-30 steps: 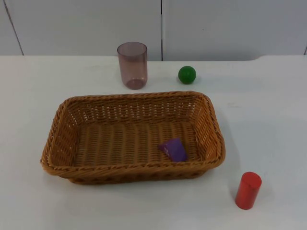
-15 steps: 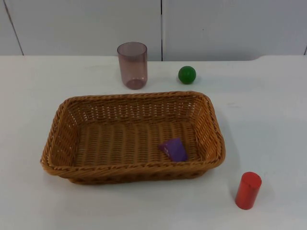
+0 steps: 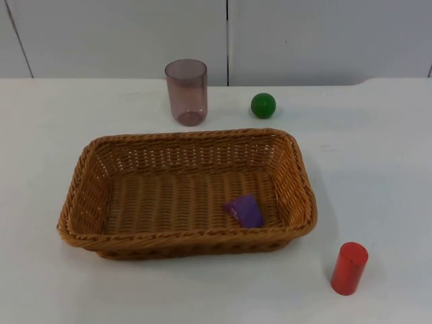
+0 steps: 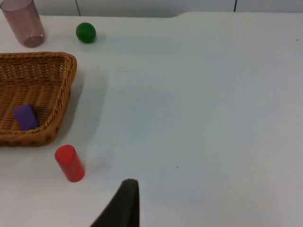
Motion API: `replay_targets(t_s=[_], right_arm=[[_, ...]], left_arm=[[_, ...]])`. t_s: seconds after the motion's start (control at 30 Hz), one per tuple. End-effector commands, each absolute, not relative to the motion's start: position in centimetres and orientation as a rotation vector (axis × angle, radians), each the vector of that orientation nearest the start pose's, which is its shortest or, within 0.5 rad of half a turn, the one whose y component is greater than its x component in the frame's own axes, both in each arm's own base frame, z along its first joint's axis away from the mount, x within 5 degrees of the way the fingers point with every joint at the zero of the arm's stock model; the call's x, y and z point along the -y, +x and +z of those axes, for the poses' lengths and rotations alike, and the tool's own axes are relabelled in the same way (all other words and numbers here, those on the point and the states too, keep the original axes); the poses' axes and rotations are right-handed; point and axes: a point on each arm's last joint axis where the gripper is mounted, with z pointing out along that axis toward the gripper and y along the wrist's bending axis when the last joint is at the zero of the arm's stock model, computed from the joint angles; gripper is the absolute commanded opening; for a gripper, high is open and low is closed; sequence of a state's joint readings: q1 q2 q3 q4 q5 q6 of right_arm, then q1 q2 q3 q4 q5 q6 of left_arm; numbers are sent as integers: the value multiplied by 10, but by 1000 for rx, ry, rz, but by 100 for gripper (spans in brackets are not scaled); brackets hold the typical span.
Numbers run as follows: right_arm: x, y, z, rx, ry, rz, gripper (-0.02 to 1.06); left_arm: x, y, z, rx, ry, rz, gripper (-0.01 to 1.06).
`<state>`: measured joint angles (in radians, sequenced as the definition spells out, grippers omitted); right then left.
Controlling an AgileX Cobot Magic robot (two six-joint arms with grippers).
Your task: Pick up the basket with the left hand and place the triangular block into the basket with the right hand.
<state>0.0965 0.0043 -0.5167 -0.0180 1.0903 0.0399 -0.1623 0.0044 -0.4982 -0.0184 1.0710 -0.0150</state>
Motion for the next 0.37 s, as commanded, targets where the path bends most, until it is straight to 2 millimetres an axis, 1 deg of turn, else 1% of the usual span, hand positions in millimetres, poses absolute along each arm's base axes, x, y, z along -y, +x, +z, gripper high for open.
replay_targets(t_s=[0.0, 0.1, 0.33], right_arm=[[2, -7, 280, -2047, -55, 62, 105], [2, -7, 280, -2047, -55, 62, 105], [2, -7, 280, -2047, -55, 60, 105]], left_arm=[[1, -5, 275, -2061, 141, -131, 105], [1, -5, 275, -2062, 117, -117, 105], [1, -5, 275, -2063, -1, -46, 105]])
